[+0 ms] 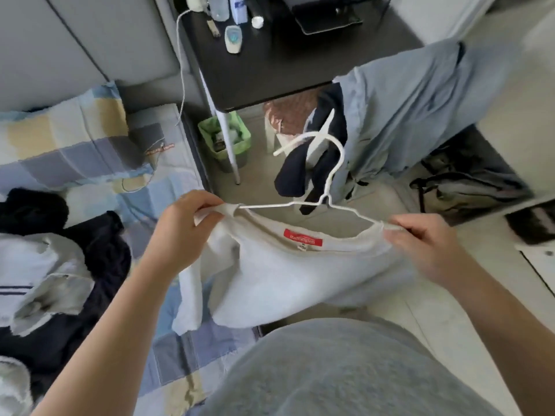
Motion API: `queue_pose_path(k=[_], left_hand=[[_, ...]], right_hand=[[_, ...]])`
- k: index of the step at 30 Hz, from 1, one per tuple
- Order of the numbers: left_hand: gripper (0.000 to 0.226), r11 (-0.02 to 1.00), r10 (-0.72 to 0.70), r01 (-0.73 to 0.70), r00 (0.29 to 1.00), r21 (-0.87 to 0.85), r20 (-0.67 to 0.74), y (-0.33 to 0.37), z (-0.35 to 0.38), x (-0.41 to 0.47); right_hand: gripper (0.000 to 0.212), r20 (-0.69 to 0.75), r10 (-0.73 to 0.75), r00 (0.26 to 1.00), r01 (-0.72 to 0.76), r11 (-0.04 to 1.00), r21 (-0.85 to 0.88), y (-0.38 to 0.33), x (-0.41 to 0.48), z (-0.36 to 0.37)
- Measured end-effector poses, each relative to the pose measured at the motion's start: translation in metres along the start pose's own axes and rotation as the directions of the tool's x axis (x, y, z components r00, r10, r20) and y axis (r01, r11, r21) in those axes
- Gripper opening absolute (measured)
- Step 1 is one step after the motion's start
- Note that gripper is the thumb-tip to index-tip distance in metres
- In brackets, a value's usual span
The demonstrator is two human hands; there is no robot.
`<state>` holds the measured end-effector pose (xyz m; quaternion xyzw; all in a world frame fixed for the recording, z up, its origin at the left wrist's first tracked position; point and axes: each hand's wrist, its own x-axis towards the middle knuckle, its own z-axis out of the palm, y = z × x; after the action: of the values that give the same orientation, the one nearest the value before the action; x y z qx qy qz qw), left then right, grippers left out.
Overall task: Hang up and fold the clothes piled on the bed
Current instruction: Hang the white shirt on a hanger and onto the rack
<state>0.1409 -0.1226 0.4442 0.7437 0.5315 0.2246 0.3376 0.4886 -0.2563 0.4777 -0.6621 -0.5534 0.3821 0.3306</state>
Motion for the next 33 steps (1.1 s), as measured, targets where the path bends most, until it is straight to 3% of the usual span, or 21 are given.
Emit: queue_pose_path(k=[8,14,18,21,24,27,33], left_hand=[[0.020,0.966,0.252,-0.256,0.925,-0.024,0.284,0.116,0.120,0.072],[0.011,0.969,0.248,-0.234,0.908,-0.081,0.338,0.221,0.236,0.090],[0.038,0.980,0.196,-0.177,0.934,-0.091,0.298,0.291,0.315,0.100],[0.058,0.985,0.175,-0.160,0.919,-0.071,0.353,0.340,0.361,0.100],[0.054,0.982,0.189,-0.166,0.852,-0.090,0.489,0.378,0.393,0.099],[0.033,0.966,0.253,-0.238,0.775,-0.104,0.579,0.406,0.411,0.102],[0.015,0.937,0.341,-0.290,0.622,-0.197,0.705,0.458,0.429,0.135]], right_hand=[[0.038,-0.337,0.212,0.917,-0.190,0.977,0.097,0.056,-0.090,-0.109],[0.038,-0.498,0.338,0.798,-0.270,0.941,0.205,0.102,-0.163,-0.196],[0.038,-0.579,0.384,0.719,-0.271,0.922,0.275,0.128,-0.193,-0.250],[0.037,-0.615,0.454,0.645,-0.255,0.886,0.386,0.144,-0.209,-0.284],[0.044,-0.633,0.498,0.592,-0.205,0.853,0.480,0.157,-0.213,-0.309],[0.035,-0.659,0.489,0.571,-0.165,0.855,0.492,0.162,-0.194,-0.332],[0.047,-0.736,0.373,0.565,-0.083,0.913,0.400,0.167,-0.117,-0.387]])
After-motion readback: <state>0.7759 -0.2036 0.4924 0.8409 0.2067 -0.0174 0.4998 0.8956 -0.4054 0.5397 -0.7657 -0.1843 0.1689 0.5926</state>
